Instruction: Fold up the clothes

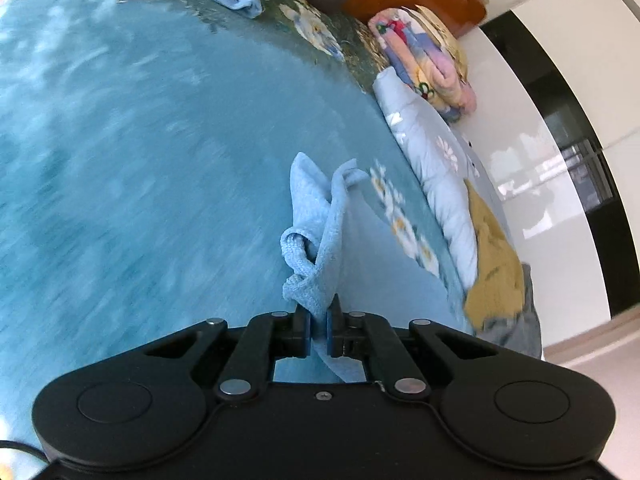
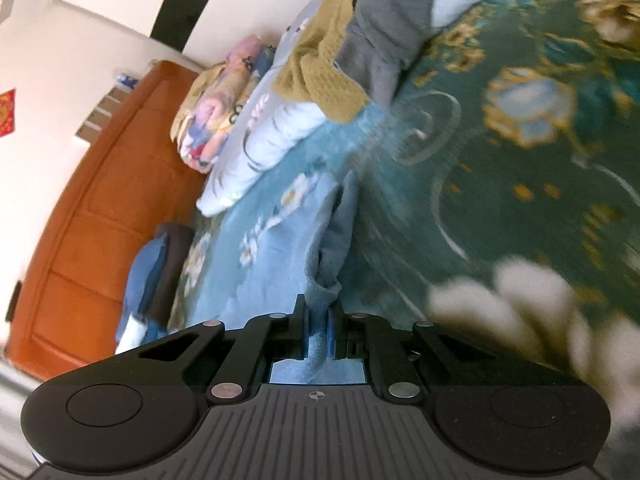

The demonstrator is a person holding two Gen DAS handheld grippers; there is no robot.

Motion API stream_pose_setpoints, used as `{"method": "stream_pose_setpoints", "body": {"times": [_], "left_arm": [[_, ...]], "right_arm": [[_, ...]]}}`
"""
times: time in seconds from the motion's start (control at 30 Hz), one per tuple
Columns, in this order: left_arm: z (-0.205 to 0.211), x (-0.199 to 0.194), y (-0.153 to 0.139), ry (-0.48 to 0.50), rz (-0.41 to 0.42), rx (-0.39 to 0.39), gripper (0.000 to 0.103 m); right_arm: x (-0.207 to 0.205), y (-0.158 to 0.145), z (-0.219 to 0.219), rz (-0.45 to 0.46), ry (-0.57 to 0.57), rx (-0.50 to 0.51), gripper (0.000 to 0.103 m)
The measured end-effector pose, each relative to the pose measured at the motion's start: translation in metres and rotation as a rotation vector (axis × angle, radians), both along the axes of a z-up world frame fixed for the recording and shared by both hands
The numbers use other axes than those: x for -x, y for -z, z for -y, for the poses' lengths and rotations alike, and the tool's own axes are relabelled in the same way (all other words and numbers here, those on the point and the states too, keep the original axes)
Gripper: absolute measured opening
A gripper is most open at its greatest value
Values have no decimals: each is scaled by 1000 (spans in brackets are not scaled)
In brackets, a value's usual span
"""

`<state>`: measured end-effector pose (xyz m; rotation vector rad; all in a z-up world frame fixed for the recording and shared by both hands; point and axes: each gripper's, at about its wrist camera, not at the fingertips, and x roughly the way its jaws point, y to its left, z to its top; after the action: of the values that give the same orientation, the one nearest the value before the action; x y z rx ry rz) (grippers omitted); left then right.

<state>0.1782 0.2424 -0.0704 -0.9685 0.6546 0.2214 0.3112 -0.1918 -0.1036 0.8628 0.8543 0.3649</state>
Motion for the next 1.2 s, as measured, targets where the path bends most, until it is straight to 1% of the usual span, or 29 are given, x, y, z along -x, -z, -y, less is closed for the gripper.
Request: {"method": "stream_pose_setpoints", "body": {"times": [0.07, 0.13, 0.23, 0.33, 0.4, 0.47, 0.57, 0.63, 0.67, 0.7, 0.73, 0.8, 0.87, 0.93, 1.03, 1.17, 1.2], "left_arm": [[6, 19, 3, 11, -5, 4, 4], [9, 30, 9, 25, -21, -6, 5], [10, 32, 16, 44, -45, -26, 9], [8, 37, 8, 93, -30, -68, 10], [6, 45, 1, 131, -2, -104, 10], [5, 54, -6, 147, 26, -140, 10], [11, 56, -20, 177, 59, -205, 10], [24, 48, -31, 228, 90, -256, 10], [32, 40, -35, 261, 104, -273, 10], [40, 33, -39, 294, 119, -290, 10], [48, 24, -42, 325, 126, -303, 10], [63, 2, -41, 364, 113, -303, 10], [73, -18, -35, 393, 97, -286, 10], [82, -38, -28, 418, 82, -271, 9], [92, -64, -17, 442, 54, -281, 5], [94, -91, 3, 451, 17, -254, 4], [93, -95, 8, 447, 6, -245, 3]], "right_arm": [[21, 1, 7, -12, -10, 8, 7], [35, 6, 12, -28, -14, 24, 7], [45, 21, 15, -81, -5, 18, 8], [46, 25, 16, -101, -48, 30, 9], [50, 20, 21, -81, -89, 47, 9], [56, 14, 27, -56, -116, 63, 9], [58, 5, 39, -2, -129, 96, 10], [51, 2, 43, 17, -124, 95, 14], [48, 1, 45, 24, -121, 93, 19], [42, 1, 45, 30, -122, 94, 22], [34, 1, 45, 35, -125, 99, 23], [17, 5, 41, 38, -142, 105, 27], [-2, 11, 36, 38, -166, 93, 35], [-22, 19, 32, 32, -193, 61, 36], [-43, 28, 26, 14, -211, 55, 34], [-60, 31, 20, 9, -250, 35, 32], [-62, 32, 19, 5, -258, 29, 30]]}}
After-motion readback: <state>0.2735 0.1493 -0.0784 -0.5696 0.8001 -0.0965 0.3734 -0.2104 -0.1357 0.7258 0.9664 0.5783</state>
